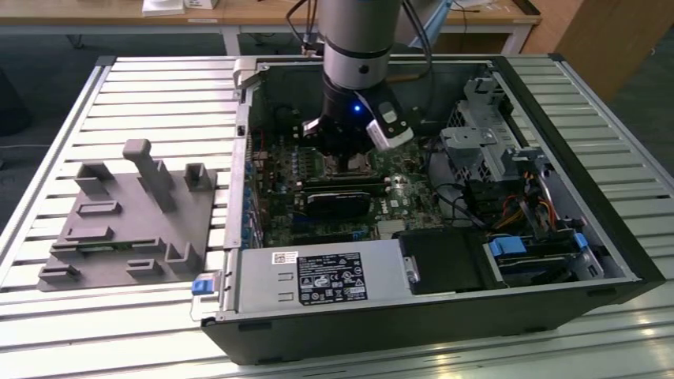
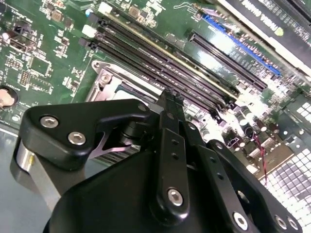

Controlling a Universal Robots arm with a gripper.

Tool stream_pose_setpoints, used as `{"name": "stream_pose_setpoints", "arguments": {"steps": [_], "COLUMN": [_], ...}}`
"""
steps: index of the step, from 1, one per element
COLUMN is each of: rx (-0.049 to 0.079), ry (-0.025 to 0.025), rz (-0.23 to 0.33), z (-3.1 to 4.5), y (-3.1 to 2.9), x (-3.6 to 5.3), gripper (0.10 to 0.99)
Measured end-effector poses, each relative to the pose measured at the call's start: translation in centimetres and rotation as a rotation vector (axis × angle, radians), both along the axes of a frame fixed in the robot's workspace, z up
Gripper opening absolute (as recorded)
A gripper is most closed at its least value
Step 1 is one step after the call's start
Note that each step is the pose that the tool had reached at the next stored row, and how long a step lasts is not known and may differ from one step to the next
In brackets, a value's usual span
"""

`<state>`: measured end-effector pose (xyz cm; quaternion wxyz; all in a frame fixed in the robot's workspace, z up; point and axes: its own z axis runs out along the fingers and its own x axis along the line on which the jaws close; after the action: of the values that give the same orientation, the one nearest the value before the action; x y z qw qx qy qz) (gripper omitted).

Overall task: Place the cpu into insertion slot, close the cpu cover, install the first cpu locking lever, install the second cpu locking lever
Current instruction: 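Install the second cpu locking lever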

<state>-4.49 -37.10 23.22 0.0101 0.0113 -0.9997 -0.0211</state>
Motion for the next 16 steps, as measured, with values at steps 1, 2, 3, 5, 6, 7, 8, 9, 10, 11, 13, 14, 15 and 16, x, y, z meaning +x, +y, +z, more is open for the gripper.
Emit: {"name": "stream_pose_setpoints", "arguments": {"steps": [1, 2, 3, 5, 6, 7, 8, 9, 10, 11, 13, 14, 15, 16], "rx": [0.003, 0.005, 0.006, 0.007, 0.006, 0.007, 0.006, 0.007, 0.007, 0.007, 0.009, 0.013, 0.02, 0.03], "ry": [0.0, 0.0, -0.0001, -0.0002, -0.0001, -0.0001, 0.0, 0.0, 0.0, 0.0, -0.0001, 0.0001, 0.0, -0.0001], "rz": [0.0, 0.0, 0.0, 0.0, 0.0, 0.0, 0.0, 0.0, 0.0, 0.0, 0.0, 0.0, 0.0, 0.0], "z": [-0.03, -0.08, -0.14, -0.38, -0.55, -0.73, -0.9, -1.1, -1.28, -1.46, -1.76, -1.82, -1.85, -1.87], "y": [-0.12, -0.2, -0.25, -0.29, -0.29, -0.29, -0.29, -0.29, -0.29, -0.29, -0.29, -0.31, -0.33, -0.38], "x": [-0.12, -0.25, -0.4, -0.54, -0.58, -0.61, -0.62, -0.63, -0.63, -0.63, -0.64, -0.65, -0.64, -0.64], "gripper": [0.106, 0.106, 0.106, 0.106, 0.106, 0.106, 0.106, 0.106, 0.106, 0.106, 0.106, 0.106, 0.106, 0.106]}}
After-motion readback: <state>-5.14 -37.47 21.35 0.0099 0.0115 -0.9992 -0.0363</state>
